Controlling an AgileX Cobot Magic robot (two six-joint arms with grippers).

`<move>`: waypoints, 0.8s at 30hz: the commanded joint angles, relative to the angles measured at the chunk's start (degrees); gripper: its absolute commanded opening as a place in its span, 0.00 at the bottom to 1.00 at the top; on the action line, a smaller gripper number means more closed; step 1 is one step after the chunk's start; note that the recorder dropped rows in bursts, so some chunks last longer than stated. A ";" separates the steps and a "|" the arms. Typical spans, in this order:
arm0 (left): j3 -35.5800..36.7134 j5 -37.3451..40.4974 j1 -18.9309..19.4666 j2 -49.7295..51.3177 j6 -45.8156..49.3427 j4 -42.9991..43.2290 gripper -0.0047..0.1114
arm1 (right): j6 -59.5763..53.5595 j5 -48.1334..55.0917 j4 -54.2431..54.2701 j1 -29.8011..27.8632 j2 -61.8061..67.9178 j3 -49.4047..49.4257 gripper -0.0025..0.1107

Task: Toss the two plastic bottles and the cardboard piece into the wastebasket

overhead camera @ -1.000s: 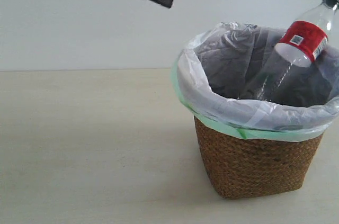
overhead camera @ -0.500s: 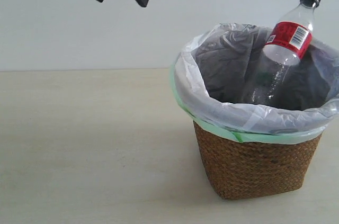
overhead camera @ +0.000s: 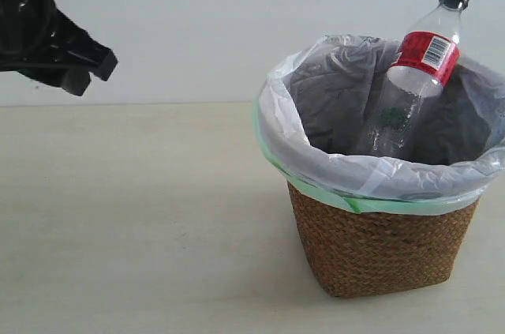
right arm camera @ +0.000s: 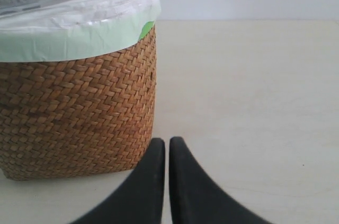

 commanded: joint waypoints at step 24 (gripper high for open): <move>56.85 -64.28 8.45 -29.89 -21.57 -6.98 0.07 | 0.00 -0.50 -0.09 0.09 -0.30 -0.02 0.02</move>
